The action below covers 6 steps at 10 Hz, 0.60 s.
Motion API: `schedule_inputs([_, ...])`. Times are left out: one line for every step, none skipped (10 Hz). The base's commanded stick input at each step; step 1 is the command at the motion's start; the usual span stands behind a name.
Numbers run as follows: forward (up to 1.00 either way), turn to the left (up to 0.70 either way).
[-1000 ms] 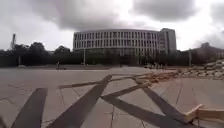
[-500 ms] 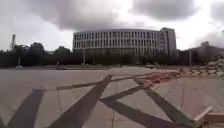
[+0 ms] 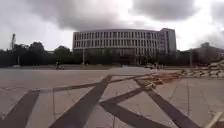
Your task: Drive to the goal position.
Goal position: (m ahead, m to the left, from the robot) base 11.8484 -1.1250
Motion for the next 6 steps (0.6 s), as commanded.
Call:
schedule_inputs([0.30, -0.03])
schedule_inputs([0.30, -0.03])
schedule_inputs([0.30, 0.02])
schedule_inputs([0.30, 0.01])
schedule_inputs([0.30, 0.00])
schedule_inputs([0.30, 0.02])
